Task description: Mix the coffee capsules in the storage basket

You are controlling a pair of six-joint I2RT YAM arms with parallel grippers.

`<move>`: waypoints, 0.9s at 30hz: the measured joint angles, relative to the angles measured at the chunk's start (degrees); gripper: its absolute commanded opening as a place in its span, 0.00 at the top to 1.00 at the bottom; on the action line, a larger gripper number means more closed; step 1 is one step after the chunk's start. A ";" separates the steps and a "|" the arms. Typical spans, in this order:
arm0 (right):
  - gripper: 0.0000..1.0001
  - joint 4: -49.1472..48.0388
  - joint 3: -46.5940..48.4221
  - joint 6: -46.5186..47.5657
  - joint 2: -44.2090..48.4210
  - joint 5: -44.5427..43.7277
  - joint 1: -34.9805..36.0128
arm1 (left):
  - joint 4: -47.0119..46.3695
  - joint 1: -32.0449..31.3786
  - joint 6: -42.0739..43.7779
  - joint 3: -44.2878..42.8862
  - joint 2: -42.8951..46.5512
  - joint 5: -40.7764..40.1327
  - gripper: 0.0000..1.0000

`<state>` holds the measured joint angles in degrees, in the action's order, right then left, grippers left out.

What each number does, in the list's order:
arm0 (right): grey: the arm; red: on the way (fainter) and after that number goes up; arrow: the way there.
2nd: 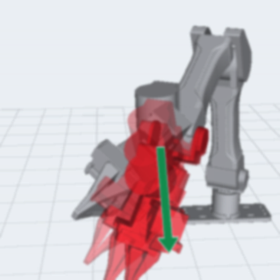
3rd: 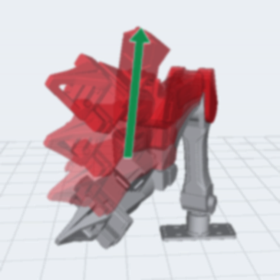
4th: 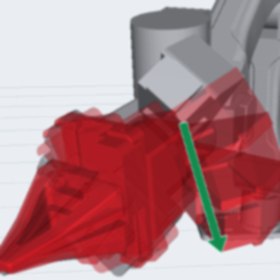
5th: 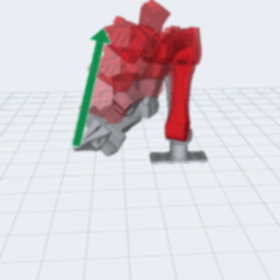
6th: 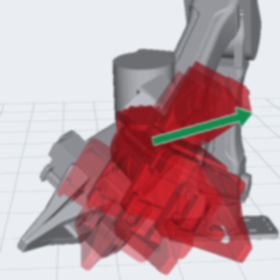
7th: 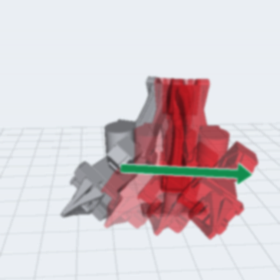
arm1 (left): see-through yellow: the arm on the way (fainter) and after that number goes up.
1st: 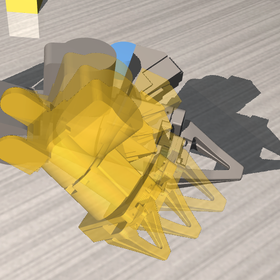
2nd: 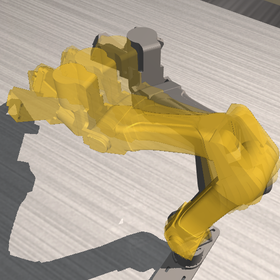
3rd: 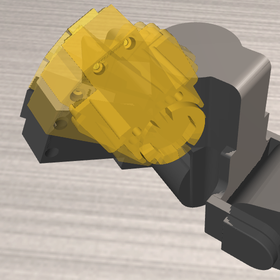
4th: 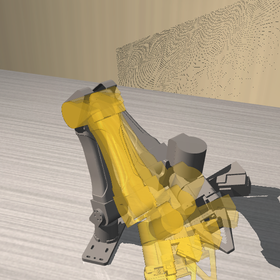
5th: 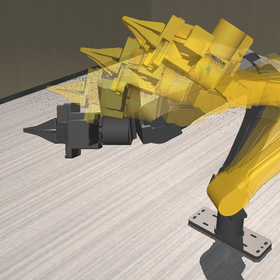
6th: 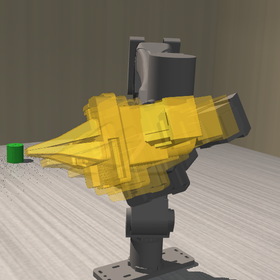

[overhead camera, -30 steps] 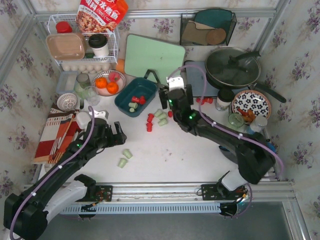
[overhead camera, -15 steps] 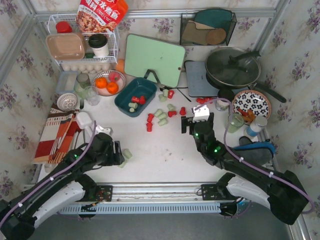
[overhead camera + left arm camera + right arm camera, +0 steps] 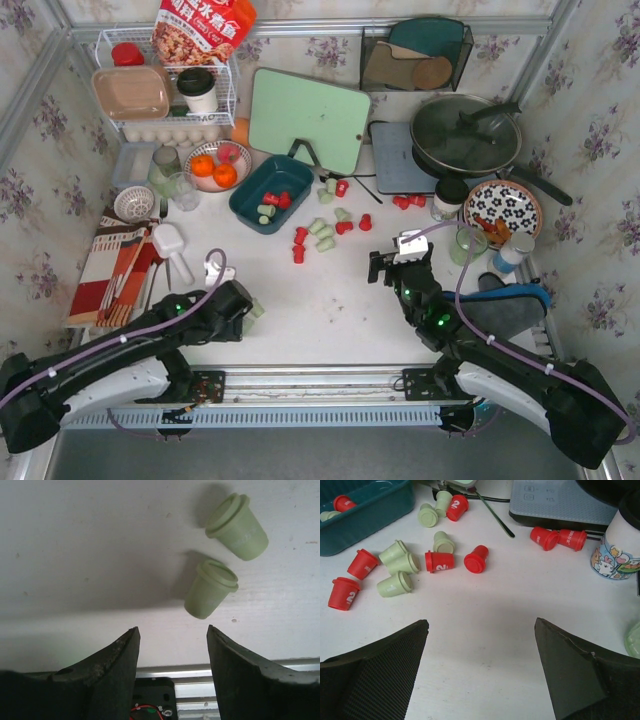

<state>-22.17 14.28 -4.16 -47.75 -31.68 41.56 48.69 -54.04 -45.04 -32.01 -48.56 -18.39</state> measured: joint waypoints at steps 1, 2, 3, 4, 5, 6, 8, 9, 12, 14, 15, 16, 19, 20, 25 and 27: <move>0.06 -0.22 -0.33 -0.09 0.07 0.15 0.00 | -0.26 -0.46 0.04 -0.33 -1.11 -0.57 0.41; 0.06 -0.22 -0.52 -0.20 0.07 0.20 0.00 | -0.74 -0.81 0.11 -0.59 -2.08 -1.05 0.41; 0.06 -0.22 -0.57 -0.22 0.07 0.33 0.00 | -1.27 -1.14 0.63 -0.85 -3.10 -1.42 0.41; 0.06 -0.31 -0.55 -0.24 0.09 0.48 0.00 | -1.97 -1.38 1.27 -1.05 -4.07 -1.73 0.41; 0.06 -0.50 -0.55 -0.35 0.15 0.61 0.00 | -2.75 -1.60 1.95 -1.16 -5.03 -1.97 0.42; 0.06 -0.68 -0.55 -0.42 0.15 0.63 0.00 | -3.48 -1.79 2.69 -1.20 -5.75 -2.12 0.42; 0.06 -0.74 -0.55 -0.42 0.15 1.01 0.00 | -4.96 -1.86 4.11 -1.29 -6.91 -2.27 0.43; 0.06 -0.74 -0.55 -0.42 0.17 1.20 0.00 | -5.75 -1.86 4.79 -1.29 -7.45 -2.27 0.43; 0.06 -0.90 -0.55 -0.42 0.20 1.62 0.00 | -7.63 -1.90 6.51 -1.36 -9.46 -1.97 0.44; 0.06 -1.09 -0.55 -0.42 0.20 1.68 0.00 | -8.37 -1.90 7.10 -1.53 -10.82 -1.66 0.50; 0.06 -1.11 -0.55 -0.42 0.17 1.68 0.00 | -8.61 -1.90 7.39 -1.57 -11.54 -1.36 0.51; 0.06 -1.11 -0.55 -0.42 0.13 1.73 0.00 | -8.79 -1.90 7.45 -1.60 -12.11 -1.01 0.52; 0.06 -1.16 -0.55 -0.42 -0.20 1.86 0.00 | -9.57 -1.95 7.67 -1.55 -13.29 0.04 0.54; 0.06 -1.16 -0.55 -0.42 -0.33 1.86 0.00 | -10.01 -1.99 7.67 -1.46 -13.55 0.35 0.55; 0.06 -1.44 -0.50 -0.42 -0.79 1.86 0.00 | -10.86 -2.19 7.48 -0.57 -14.21 1.49 0.57; 0.06 -1.44 -0.46 -0.42 -0.94 1.84 0.00 | -11.34 -2.23 7.34 0.04 -14.27 1.81 0.58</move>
<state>-23.62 13.82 -4.58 -48.69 -29.85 41.56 37.34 -56.27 -37.69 -31.97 -62.83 -16.58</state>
